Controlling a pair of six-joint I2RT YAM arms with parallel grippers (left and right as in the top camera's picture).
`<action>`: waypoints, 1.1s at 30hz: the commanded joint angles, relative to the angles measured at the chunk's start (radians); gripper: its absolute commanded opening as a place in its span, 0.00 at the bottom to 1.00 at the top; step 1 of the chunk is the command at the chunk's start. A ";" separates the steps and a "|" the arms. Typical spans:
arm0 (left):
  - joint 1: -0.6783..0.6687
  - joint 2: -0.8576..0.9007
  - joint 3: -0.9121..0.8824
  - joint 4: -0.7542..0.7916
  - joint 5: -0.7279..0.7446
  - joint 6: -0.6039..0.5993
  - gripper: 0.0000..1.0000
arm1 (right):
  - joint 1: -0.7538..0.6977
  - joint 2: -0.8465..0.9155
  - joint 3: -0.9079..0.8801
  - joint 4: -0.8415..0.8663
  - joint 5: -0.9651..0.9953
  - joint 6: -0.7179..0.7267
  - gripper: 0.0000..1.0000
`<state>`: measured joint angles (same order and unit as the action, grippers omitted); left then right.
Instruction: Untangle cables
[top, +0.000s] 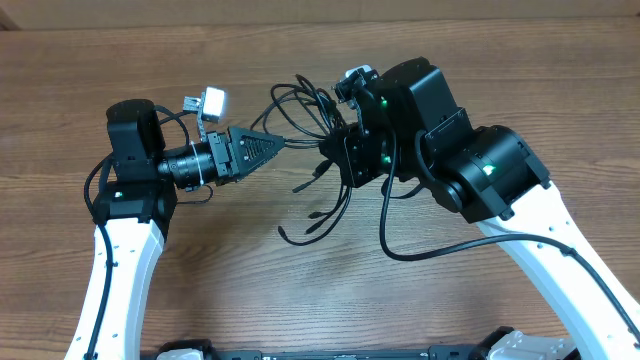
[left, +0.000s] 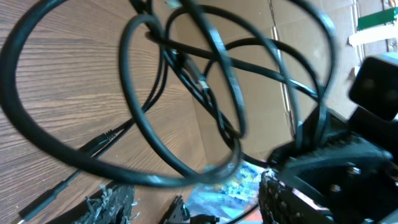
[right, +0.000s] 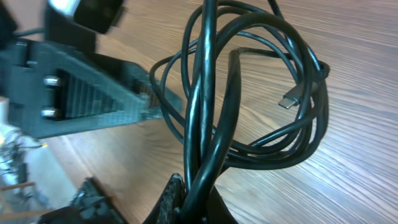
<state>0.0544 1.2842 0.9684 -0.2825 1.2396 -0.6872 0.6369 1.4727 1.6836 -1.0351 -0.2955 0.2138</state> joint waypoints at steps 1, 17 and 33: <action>0.002 0.004 0.009 -0.005 -0.023 0.037 0.50 | 0.005 -0.046 0.020 0.020 -0.117 0.008 0.04; 0.010 0.004 0.009 -0.059 -0.060 0.030 0.04 | 0.005 -0.048 0.020 -0.093 0.364 0.016 0.04; 0.165 0.003 0.009 -0.058 0.156 0.044 0.04 | 0.002 -0.154 0.020 -0.166 1.152 0.153 0.04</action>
<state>0.1726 1.2842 0.9688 -0.3382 1.3346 -0.6762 0.6575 1.3846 1.6836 -1.1984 0.5526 0.3088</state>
